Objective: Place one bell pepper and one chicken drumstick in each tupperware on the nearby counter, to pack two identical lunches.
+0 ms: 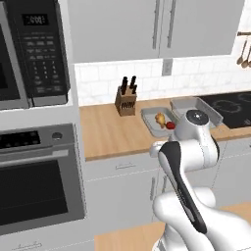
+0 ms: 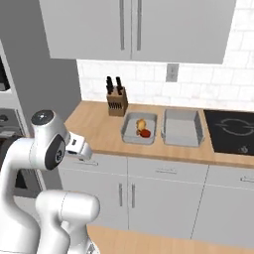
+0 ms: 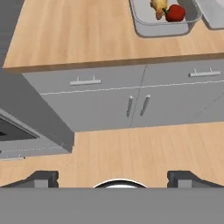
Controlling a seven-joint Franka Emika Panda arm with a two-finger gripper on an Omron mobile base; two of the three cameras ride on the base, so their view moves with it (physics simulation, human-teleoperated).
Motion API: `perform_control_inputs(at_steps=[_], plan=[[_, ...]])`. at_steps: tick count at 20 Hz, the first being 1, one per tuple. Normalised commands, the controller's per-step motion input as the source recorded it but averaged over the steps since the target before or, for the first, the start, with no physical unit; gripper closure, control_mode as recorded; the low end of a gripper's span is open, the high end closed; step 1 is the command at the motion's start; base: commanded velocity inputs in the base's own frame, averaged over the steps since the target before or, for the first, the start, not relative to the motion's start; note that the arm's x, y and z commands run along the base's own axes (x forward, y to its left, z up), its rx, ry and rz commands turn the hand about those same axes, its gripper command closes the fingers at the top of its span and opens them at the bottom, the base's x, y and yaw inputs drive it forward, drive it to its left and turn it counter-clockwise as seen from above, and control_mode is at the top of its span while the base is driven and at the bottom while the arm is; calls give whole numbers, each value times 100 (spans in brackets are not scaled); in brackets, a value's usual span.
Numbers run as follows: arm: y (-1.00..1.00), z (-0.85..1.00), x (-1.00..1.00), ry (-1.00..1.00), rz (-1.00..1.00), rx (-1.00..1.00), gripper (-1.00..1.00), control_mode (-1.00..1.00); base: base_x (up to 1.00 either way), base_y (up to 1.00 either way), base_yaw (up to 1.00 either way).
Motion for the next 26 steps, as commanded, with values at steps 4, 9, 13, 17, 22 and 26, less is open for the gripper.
perform_control_inputs(at_steps=[4,9,13,17,22,26], plan=[[0,0,0,0,0,0,-100,100,-28,100,0],[0,0,0,0,0,0,-100,100,-96,77,0],[0,0,0,0,0,0,-100,100,-77,97,0],[0,0,0,0,0,0,-100,100,-3,100,0],[0,0,0,0,0,0,-100,100,-72,89,-2],[0,0,0,0,0,0,-100,100,-100,47,-5]])
